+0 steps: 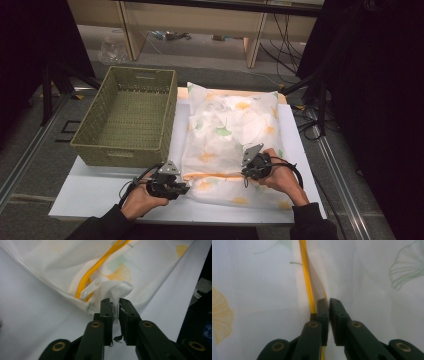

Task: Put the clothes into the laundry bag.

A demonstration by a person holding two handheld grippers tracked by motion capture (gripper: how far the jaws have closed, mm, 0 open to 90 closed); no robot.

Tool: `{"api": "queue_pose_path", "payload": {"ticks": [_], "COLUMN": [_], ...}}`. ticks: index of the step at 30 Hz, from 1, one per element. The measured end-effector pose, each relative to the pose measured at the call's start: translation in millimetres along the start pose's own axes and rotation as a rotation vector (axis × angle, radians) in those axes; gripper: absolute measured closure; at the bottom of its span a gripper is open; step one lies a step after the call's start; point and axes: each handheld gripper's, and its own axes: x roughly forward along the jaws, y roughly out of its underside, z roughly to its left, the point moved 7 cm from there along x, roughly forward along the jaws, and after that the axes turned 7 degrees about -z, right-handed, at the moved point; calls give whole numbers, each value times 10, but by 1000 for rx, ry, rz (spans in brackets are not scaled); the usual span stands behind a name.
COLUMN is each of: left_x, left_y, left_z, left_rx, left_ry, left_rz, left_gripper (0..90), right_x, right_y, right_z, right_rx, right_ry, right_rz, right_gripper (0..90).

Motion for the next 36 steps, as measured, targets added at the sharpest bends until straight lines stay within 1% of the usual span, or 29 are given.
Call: {"api": "queue_pose_path", "payload": {"ticks": [1,3,4,5,7,8,9,11,13,14,15,16,17,18,19,21,23,24,25,26,27,28,29,30,31,33,34,35,36], "left_x": [-22,-70,-95,-117,-169,-191,-208,-238,-265,-272,-293,-301,-313,-318,-326,-329,-341,-344,-350,-363,-362,-381,-388,-411,-411,-434,-464,-487,-530], "left_y": [-15,-65,-93,-115,-155,-165,-168,-172,-181,-198,-217,-229,-247,-266,-278,-293,-296,-296,-301,-304,-321,-321,-329,-325,-334,-343,-346,-349,-346], "left_z": [3,-14,-33,-55,-61,-62,-60,-22,10,22,36,43,50,46,41,27,35,44,53,61,60,64,72,90,88,104,121,139,169], "left_rx": [16,17,23,29,62,62,48,43,37,32,41,37,33,29,37,39,38,30,20,10,-11,-9,-8,5,-4,5,8,15,23], "left_ry": [3,-19,-27,-27,-49,-52,-57,-72,-94,-97,-101,-116,-127,-127,-132,-130,-120,-132,-145,-135,-144,-130,-136,-138,-146,-138,-139,-144,-154], "left_rz": [0,-29,-44,-53,-65,-73,-82,-96,-103,-120,-129,-137,-146,-156,-155,-155,-150,-158,-169,-170,-203,-200,-212,-202,-217,-223,-221,-225,-220], "left_gripper": [737,682,657,623,558,537,529,495,462,458,450,441,429,410,398,382,370,366,355,340,328,312,283,270,265,234,230,228,222], "right_x": [-10,-57,-78,-113,-164,-196,-218,-263,-308,-330,-347,-378,-389,-407,-417,-416,-430,-425,-430,-429,-432,-443,-453,-462,-482,-519,-532,-564,-580], "right_y": [-18,-53,-81,-98,-142,-162,-181,-212,-251,-249,-267,-267,-278,-280,-279,-279,-263,-260,-263,-263,-271,-264,-264,-267,-275,-282,-290,-296,-302], "right_z": [-13,-2,-17,-26,-74,-98,-134,-195,-238,-255,-269,-276,-288,-291,-301,-289,-298,-292,-296,-289,-295,-293,-301,-312,-330,-350,-344,-360,-350], "right_rx": [-15,23,14,48,72,106,122,126,148,159,157,180,176,204,209,216,239,251,254,265,262,288,305,318,327,342,349,328,344], "right_ry": [3,16,21,42,69,92,124,165,200,220,227,226,231,240,243,212,230,222,230,224,222,231,239,248,262,284,276,286,291], "right_rz": [-10,-32,-55,-70,-126,-149,-171,-209,-257,-262,-284,-287,-304,-314,-321,-331,-327,-325,-331,-330,-339,-332,-331,-338,-360,-385,-400,-422,-433], "right_gripper": [816,746,702,659,597,561,544,518,503,494,481,469,468,459,448,441,425,413,402,383,351,317,297,287,275,214,177,168,166]}}
